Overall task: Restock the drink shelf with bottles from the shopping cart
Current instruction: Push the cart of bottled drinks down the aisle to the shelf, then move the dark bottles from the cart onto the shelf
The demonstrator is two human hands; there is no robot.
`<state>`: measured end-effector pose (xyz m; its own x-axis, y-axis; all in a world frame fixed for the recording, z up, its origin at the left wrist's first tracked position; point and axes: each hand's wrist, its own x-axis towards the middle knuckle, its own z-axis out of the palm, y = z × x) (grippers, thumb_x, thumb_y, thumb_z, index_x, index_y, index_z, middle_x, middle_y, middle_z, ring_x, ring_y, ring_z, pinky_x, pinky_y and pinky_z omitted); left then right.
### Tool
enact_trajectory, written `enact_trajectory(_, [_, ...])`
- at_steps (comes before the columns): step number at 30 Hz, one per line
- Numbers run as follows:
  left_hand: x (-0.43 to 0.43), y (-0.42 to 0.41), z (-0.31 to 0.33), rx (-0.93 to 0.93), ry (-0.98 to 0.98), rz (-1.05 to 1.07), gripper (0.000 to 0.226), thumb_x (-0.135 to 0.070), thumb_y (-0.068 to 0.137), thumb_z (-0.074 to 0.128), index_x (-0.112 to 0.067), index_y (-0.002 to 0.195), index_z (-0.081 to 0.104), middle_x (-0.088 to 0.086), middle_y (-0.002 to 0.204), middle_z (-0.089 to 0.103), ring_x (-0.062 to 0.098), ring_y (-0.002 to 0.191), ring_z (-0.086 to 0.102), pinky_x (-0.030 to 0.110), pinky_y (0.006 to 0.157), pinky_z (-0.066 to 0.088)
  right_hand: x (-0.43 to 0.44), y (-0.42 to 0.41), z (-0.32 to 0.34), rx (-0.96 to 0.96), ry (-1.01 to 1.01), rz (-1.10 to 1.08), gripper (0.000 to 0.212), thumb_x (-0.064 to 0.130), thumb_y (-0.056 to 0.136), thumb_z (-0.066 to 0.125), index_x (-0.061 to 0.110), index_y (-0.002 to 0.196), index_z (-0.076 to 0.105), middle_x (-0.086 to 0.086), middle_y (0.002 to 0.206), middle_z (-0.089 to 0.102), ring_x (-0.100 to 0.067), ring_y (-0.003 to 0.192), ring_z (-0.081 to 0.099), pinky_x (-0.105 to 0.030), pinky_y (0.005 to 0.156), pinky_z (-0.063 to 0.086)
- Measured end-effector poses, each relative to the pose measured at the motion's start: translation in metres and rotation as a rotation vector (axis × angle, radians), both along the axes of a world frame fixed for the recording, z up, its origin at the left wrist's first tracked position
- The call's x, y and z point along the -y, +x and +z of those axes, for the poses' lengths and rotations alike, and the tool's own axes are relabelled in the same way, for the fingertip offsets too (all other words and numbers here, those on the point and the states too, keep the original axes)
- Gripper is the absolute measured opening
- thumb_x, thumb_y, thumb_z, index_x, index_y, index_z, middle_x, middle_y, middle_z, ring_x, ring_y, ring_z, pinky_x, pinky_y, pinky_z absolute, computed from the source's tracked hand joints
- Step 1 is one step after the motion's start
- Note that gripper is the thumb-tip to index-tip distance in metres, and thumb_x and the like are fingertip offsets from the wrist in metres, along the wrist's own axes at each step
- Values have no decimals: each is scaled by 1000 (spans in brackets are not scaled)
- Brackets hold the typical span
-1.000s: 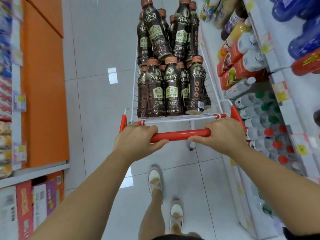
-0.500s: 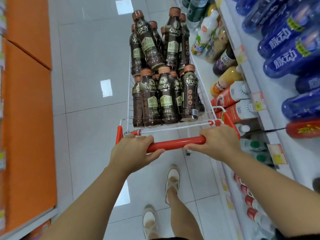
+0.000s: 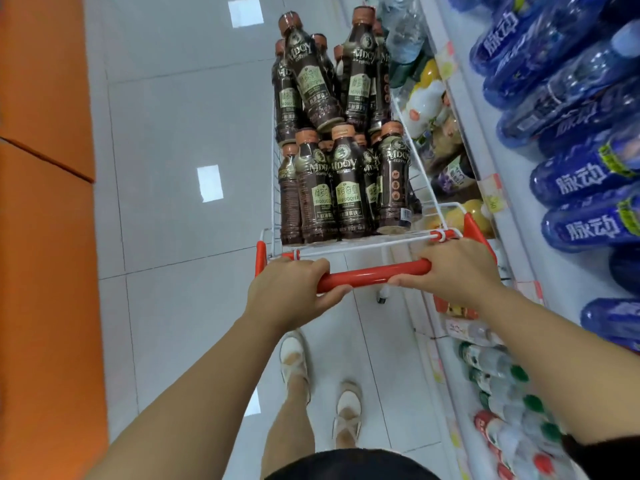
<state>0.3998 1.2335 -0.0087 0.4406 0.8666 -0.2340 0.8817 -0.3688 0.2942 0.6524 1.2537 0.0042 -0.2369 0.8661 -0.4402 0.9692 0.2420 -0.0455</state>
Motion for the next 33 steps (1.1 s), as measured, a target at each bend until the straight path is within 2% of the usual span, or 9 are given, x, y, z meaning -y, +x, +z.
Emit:
enact_trajectory(3, [-29,10,3,58,-81,9,41,-61,89,37,-23,84,51,-9,63,43,19,69,52,30,61,35,-31,9,3,27,-45,-6,78,92,48,13,24,57,50,9,58,54,-10,58,53,-25,47,30])
enact_trajectory(6, [-55,20,6,136,-228,9,31,-51,90,42,-23,92,54,-8,70,50,18,71,54,31,64,45,-58,20,6,46,-76,4,82,93,41,11,24,60,51,10,62,55,-11,63,53,-25,48,27])
enact_trajectory(12, [-102,38,16,185,-616,-4,24,-41,92,48,-20,100,55,-6,81,53,14,74,51,28,64,38,-93,41,12,83,-191,-46,82,95,44,23,24,66,58,9,67,59,-11,67,53,-25,52,33])
enact_trajectory(16, [-138,34,18,100,-840,-52,30,-45,91,51,-23,110,61,-5,102,62,11,89,55,27,81,46,-98,43,13,-7,-317,-193,82,97,40,29,25,67,59,10,66,58,-9,71,52,-25,63,44])
enact_trajectory(18, [-160,30,20,116,-847,-39,31,-43,91,51,-24,114,61,-4,113,62,11,97,56,26,87,45,-101,43,16,-75,-400,-285,70,91,48,46,27,70,58,10,68,58,-8,70,54,-25,65,46])
enact_trajectory(21, [-194,24,27,206,-763,109,30,-36,94,51,-20,118,58,-4,116,61,12,101,57,26,88,44,-113,39,22,-317,-408,-523,41,66,65,67,27,76,60,9,75,62,-9,72,59,-26,67,48])
enact_trajectory(25, [-234,16,22,315,-580,347,26,-29,93,52,-20,116,60,-3,115,63,13,99,58,26,86,42,-143,18,21,-503,-201,-745,15,42,79,68,29,79,60,12,80,63,-10,79,61,-30,73,52])
enact_trajectory(29, [-276,14,17,452,-518,515,28,-25,92,54,-20,119,56,-2,111,61,9,87,58,23,71,43,-175,-23,11,-586,-84,-877,14,32,83,66,22,90,61,9,85,61,-11,81,58,-27,76,49])
enact_trajectory(33, [-328,12,6,564,-543,658,44,-25,93,54,-15,134,40,-1,116,54,-2,72,52,15,59,37,-203,-60,-3,-482,-46,-988,41,37,83,65,21,120,55,2,119,59,-18,103,57,-34,85,50])
